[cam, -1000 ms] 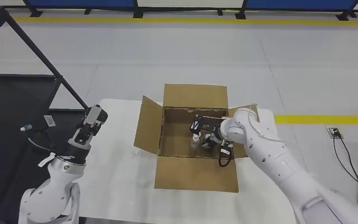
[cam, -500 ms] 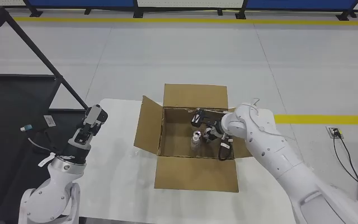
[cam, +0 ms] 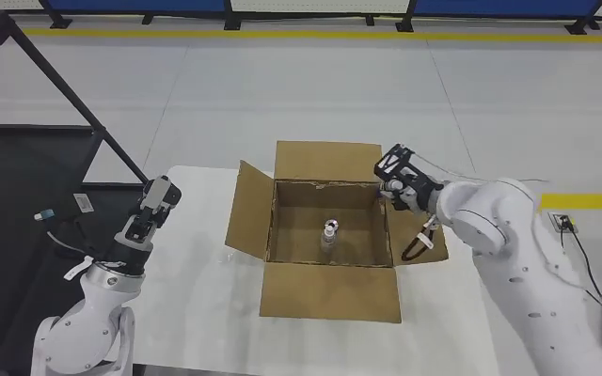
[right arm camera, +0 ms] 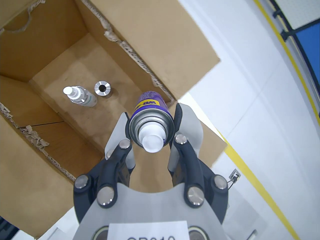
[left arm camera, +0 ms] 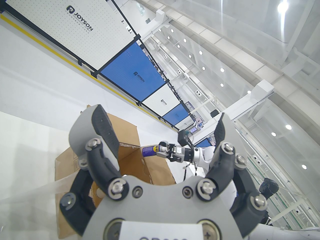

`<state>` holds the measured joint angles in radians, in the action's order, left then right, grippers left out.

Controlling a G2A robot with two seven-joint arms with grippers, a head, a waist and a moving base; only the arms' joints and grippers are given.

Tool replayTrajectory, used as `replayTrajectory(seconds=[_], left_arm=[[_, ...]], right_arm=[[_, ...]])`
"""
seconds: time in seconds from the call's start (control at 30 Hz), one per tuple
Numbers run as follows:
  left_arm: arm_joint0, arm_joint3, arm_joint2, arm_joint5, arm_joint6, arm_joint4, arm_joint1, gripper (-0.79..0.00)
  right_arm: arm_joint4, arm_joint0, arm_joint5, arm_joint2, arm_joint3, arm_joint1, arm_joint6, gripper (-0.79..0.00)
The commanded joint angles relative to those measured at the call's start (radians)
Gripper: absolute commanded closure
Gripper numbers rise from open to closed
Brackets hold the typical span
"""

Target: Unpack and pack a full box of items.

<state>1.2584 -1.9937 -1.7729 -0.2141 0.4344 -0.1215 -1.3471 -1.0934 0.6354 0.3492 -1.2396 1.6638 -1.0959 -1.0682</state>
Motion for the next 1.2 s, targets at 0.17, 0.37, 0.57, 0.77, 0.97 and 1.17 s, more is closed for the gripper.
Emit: replayTrajectory(seconds=[0.17,0.37,0.57,0.77,0.97,1.17], left_arm=[[0.000,0.000,0.000,0.000,0.000,0.000,0.000,-0.785],[0.000,0.000,0.000,0.000,0.000,0.000,0.000,-0.785],[0.000,0.000,0.000,0.000,0.000,0.000,0.000,-0.785],[0.000,0.000,0.000,0.000,0.000,0.000,0.000,-0.785],[0.000,0.000,0.000,0.000,0.000,0.000,0.000,-0.785],[0.000,0.000,0.000,0.000,0.000,0.000,0.000,-0.785]], right_arm=[[-0.083,0.230,-0.175,-0.302,0.223,0.037,0.019,0.000],[-0.102,0.274,-0.175,-0.365,0.131,0.048,-0.044,0.000],[-0.047,0.247,-0.041,-0.335,-0.088,0.055,-0.064,0.000],[-0.058,0.200,0.009,-0.243,-0.262,0.049,-0.040,0.000],[-0.063,0.162,0.024,-0.184,-0.337,0.045,-0.026,0.000],[-0.070,0.123,0.027,-0.138,-0.406,0.040,-0.033,-0.102]])
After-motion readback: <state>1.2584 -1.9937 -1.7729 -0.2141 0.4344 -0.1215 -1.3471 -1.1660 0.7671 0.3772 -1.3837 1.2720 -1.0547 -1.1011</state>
